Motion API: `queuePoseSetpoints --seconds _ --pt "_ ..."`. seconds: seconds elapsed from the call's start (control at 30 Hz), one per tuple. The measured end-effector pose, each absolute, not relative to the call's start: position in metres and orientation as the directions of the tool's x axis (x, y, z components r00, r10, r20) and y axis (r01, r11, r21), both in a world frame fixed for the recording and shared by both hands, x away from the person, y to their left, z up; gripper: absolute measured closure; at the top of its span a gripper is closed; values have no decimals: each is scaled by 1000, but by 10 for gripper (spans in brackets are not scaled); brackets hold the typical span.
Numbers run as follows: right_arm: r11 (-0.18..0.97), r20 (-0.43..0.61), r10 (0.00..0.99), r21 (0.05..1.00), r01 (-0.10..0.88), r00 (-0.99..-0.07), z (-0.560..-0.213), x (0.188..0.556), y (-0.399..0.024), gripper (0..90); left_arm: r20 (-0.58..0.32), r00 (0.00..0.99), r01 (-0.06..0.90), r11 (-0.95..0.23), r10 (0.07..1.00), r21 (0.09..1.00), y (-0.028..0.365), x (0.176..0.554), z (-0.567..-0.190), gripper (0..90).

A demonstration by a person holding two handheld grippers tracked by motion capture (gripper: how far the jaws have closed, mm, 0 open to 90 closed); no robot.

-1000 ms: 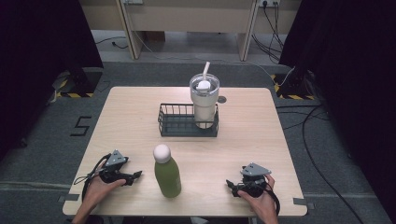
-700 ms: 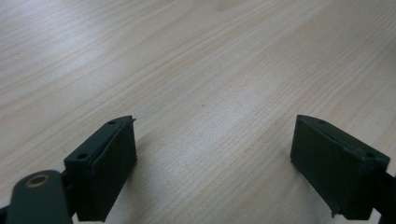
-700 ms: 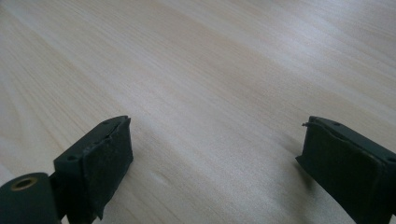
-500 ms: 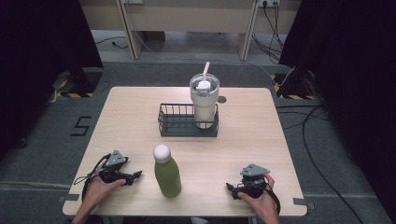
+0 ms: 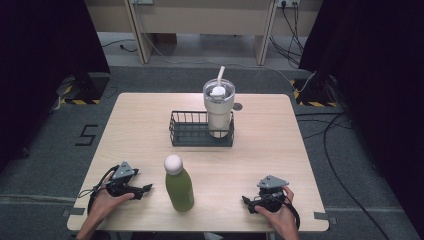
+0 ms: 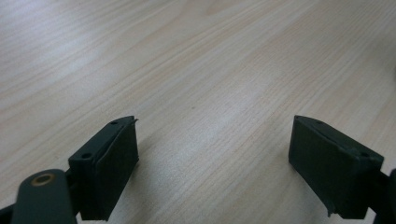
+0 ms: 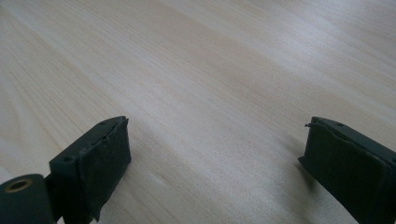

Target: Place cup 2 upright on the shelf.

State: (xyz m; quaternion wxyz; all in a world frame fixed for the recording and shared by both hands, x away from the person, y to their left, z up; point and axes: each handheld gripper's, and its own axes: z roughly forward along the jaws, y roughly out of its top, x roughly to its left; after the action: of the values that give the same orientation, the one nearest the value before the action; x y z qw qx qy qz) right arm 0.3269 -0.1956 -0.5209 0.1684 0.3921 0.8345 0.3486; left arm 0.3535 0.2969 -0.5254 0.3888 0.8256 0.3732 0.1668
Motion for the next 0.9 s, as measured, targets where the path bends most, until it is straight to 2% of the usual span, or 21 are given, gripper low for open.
queuePoseSetpoints --seconds 0.27,0.43,0.53,0.73,0.9 --pt "449 -7 772 714 537 -636 -521 327 -196 76 -46 689 441 -367 723 819 299 346 -521 150" --pt "450 -7 771 714 537 -637 -521 327 -196 74 -102 726 397 -294 680 870 293 335 -514 147" --pt "450 -8 771 714 537 -636 -521 327 -196 74 -80 738 367 -298 670 881 291 330 -511 147" --pt "449 -7 772 714 538 -636 -521 327 -196 74 -110 767 330 -242 632 913 289 316 -506 147" --pt "449 -6 772 713 538 -636 -521 327 -196 73 -95 798 292 -243 595 925 282 306 -504 146"
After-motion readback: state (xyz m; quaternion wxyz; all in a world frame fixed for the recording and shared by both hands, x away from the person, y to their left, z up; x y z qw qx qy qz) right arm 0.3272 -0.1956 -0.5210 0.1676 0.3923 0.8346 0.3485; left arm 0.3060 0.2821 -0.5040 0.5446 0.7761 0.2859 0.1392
